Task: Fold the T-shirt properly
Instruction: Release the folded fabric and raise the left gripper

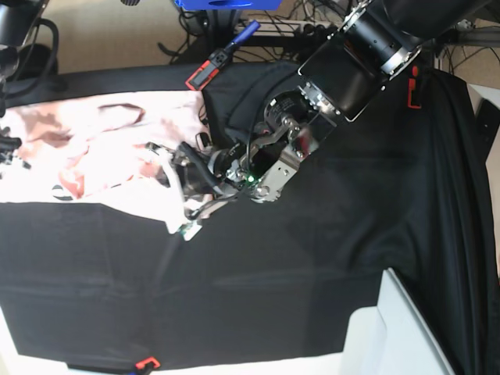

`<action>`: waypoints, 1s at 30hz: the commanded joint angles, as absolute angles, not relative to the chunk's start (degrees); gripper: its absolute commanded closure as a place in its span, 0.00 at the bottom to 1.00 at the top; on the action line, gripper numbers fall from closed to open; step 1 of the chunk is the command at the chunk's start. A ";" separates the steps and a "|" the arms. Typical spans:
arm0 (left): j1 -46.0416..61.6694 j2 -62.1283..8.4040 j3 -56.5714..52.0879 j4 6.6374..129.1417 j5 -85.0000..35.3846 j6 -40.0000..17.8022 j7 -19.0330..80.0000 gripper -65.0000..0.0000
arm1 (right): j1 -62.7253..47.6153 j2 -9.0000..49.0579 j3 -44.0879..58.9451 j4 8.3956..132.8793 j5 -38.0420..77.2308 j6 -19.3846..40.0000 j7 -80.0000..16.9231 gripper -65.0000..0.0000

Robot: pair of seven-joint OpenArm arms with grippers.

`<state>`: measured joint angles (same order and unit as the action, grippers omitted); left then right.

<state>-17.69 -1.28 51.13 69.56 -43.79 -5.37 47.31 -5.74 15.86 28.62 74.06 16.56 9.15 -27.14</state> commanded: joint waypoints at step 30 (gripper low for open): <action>-9.36 -3.38 29.41 73.80 -52.26 -6.20 51.03 0.28 | -2.42 17.10 28.97 73.71 16.75 9.45 -25.54 1.00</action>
